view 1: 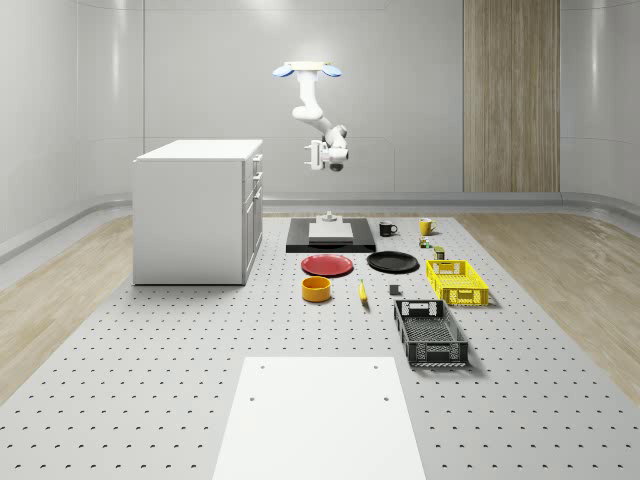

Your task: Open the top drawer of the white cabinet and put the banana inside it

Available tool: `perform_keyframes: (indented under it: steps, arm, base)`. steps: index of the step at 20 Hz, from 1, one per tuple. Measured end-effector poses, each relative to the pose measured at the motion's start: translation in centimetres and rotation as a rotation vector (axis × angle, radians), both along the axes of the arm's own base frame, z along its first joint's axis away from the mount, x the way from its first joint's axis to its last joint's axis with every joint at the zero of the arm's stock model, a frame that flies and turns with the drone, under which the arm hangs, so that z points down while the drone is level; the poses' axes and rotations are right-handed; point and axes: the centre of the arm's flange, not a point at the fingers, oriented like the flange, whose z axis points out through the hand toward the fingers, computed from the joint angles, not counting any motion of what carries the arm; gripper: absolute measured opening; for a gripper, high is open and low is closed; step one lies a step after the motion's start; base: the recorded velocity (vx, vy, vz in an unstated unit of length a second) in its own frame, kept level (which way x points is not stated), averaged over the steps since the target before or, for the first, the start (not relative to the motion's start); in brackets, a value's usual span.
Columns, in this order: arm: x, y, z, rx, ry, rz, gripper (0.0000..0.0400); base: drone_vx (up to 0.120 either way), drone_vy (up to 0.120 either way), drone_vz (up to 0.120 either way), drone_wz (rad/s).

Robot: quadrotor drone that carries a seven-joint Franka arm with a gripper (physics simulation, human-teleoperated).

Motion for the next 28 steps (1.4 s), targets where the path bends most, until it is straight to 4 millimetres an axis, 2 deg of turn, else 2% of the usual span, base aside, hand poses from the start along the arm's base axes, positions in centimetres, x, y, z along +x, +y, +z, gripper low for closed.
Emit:
perform_keyframes:
  steps: [3, 6, 11, 18, 22, 28]
  arm:
    - [0.0, 0.0, 0.0, 0.0, 0.0, 0.0, 0.04]
    - [0.0, 0.0, 0.0, 0.0, 0.0, 0.0, 0.04]
    - [0.0, 0.0, 0.0, 0.0, 0.0, 0.0, 0.04]
    - [0.0, 0.0, 0.0, 0.0, 0.0, 0.0, 0.04]
    - [0.0, 1.0, 0.0, 0.0, 0.0, 0.0, 0.04]
    - [0.0, 3.6, 0.0, 0.0, 0.0, 0.0, 0.04]
  base:
    - [0.12, -0.107, 0.0, 0.0]
    - [0.12, 0.0, 0.0, 0.0]
    - [0.12, -0.12, 0.0, 0.0]
    - [0.12, 0.0, 0.0, 0.0]
    - [0.0, 0.0, 0.0, 0.0]
    - [0.0, 0.0, 0.0, 0.0]
